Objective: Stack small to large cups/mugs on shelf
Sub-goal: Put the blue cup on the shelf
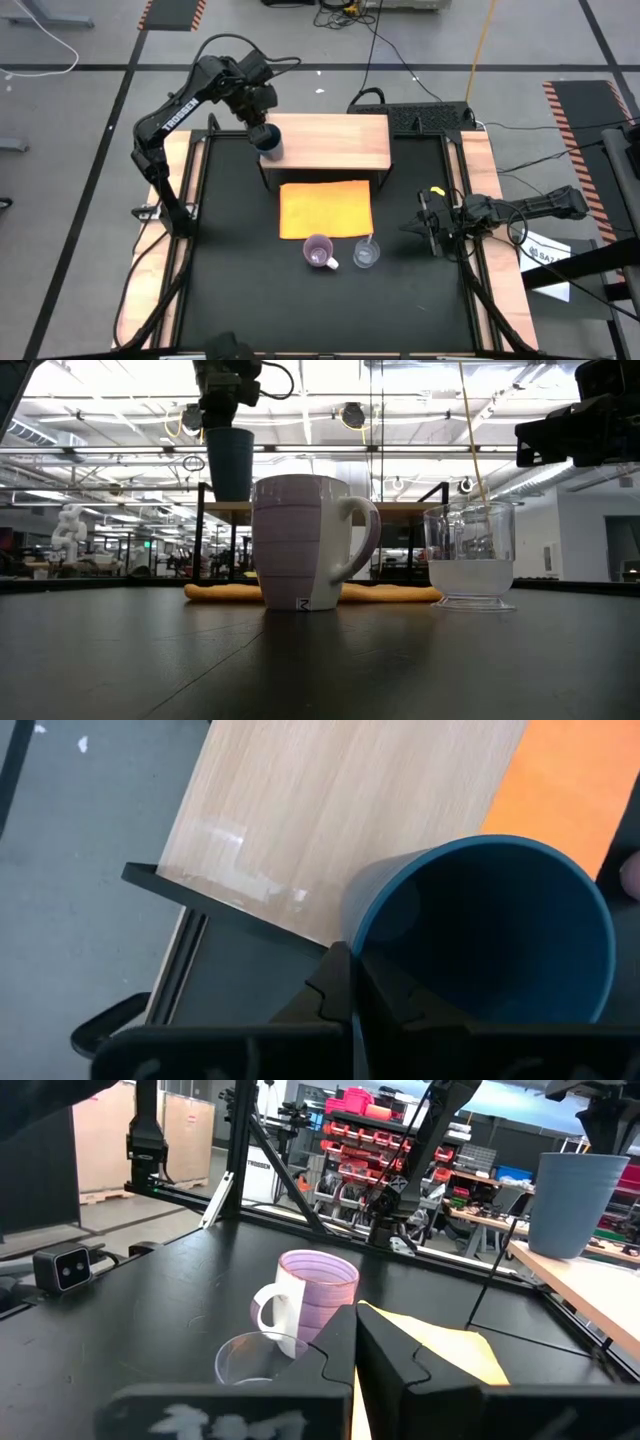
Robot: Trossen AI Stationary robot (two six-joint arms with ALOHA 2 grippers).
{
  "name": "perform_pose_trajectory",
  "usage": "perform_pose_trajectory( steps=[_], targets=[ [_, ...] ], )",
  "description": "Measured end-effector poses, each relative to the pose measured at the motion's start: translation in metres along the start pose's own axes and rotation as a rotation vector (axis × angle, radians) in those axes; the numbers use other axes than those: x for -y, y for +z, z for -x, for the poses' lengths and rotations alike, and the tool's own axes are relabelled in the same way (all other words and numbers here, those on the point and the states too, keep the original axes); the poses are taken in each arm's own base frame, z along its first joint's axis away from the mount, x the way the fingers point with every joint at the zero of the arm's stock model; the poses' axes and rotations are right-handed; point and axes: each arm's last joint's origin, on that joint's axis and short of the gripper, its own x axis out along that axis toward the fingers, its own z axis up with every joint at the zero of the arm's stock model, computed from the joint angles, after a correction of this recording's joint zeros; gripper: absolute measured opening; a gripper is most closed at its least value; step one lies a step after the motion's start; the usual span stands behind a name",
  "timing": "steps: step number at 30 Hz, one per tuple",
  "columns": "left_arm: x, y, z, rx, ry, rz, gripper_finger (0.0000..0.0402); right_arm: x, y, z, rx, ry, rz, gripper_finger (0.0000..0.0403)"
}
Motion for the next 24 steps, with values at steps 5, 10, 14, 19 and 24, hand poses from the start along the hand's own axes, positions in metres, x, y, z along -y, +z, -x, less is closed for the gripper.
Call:
perform_pose_trajectory(
  steps=[5, 10, 14, 19, 24],
  targets=[
    [0.0009, 0.0001, 0.0000, 0.004, -0.020, 0.018, 0.0001, 0.0001, 0.0007, 0.0000, 0.008, -0.002, 0.003, 0.0000],
    [0.0053, 0.0015, -0.0004, 0.001, -0.013, 0.004, 0.0001, 0.0001, 0.0006, 0.0000, 0.007, -0.001, -0.002, 0.0000],
    [0.0091, 0.0026, -0.0005, 0.001, -0.011, -0.020, 0.0001, 0.0001, 0.0007, 0.0000, 0.007, -0.001, -0.003, 0.0000],
    [0.0099, 0.0027, -0.0004, 0.001, -0.012, -0.024, 0.0002, 0.0001, 0.0007, 0.0000, 0.007, -0.001, -0.003, 0.0000],
    [0.0097, 0.0028, -0.0004, 0.001, -0.009, -0.020, 0.0012, 0.0001, 0.0005, 0.0000, 0.006, -0.001, -0.003, 0.0000]
  ],
)
